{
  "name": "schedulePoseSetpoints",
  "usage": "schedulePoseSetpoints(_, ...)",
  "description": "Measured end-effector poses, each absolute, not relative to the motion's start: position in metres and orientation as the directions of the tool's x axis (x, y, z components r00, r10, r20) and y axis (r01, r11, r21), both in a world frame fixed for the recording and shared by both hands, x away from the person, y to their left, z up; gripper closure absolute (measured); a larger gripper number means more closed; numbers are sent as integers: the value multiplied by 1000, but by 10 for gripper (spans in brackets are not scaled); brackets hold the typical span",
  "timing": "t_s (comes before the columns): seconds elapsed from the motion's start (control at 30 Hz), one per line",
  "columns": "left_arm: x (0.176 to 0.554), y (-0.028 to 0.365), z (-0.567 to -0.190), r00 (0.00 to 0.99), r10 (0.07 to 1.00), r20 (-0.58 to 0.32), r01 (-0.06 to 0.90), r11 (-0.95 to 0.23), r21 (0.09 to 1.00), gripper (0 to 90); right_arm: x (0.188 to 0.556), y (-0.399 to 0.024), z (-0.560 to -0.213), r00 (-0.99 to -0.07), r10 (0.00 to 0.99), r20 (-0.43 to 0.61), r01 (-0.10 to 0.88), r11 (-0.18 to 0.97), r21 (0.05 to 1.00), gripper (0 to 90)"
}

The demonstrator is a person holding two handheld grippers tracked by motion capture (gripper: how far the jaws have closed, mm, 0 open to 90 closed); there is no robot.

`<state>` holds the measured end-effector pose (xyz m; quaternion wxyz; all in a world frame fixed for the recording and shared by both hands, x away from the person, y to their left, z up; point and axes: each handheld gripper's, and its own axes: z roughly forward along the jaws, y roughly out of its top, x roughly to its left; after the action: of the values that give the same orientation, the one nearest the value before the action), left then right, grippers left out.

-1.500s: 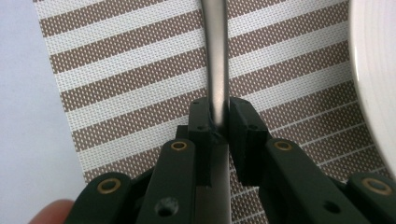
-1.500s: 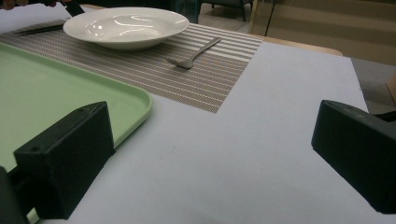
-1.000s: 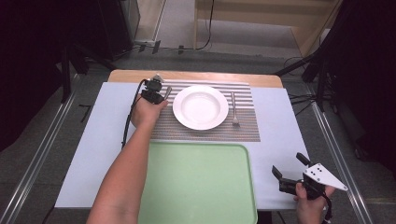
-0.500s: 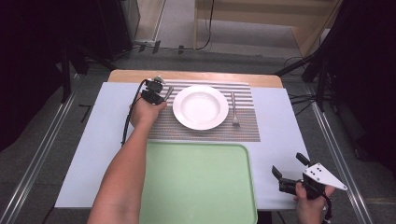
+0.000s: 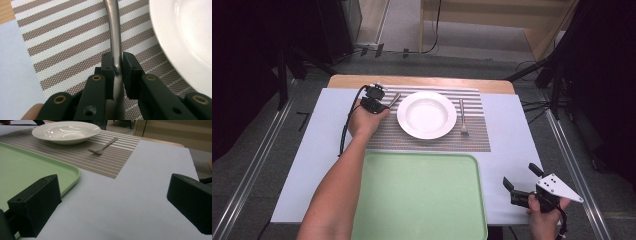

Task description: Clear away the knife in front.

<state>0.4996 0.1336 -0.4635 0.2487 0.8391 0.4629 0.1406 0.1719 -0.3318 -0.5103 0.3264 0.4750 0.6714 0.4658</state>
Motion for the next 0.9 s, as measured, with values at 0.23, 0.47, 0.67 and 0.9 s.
schedulePoseSetpoints(0.23,488,141,-458,544,839,-15,697,-442,564,795,172,-330,-510,-339,941,2,334,118,935,0)
schedulePoseSetpoints(0.47,473,144,-455,566,825,8,675,-469,569,795,172,-330,-510,-334,942,4,336,115,935,0)
schedulePoseSetpoints(0.67,461,149,-451,574,819,-19,669,-455,588,795,172,-329,-510,-338,941,3,337,118,934,0)
schedulePoseSetpoints(0.9,446,151,-448,592,806,-2,644,-472,602,795,172,-329,-510,-336,942,1,337,119,934,0)
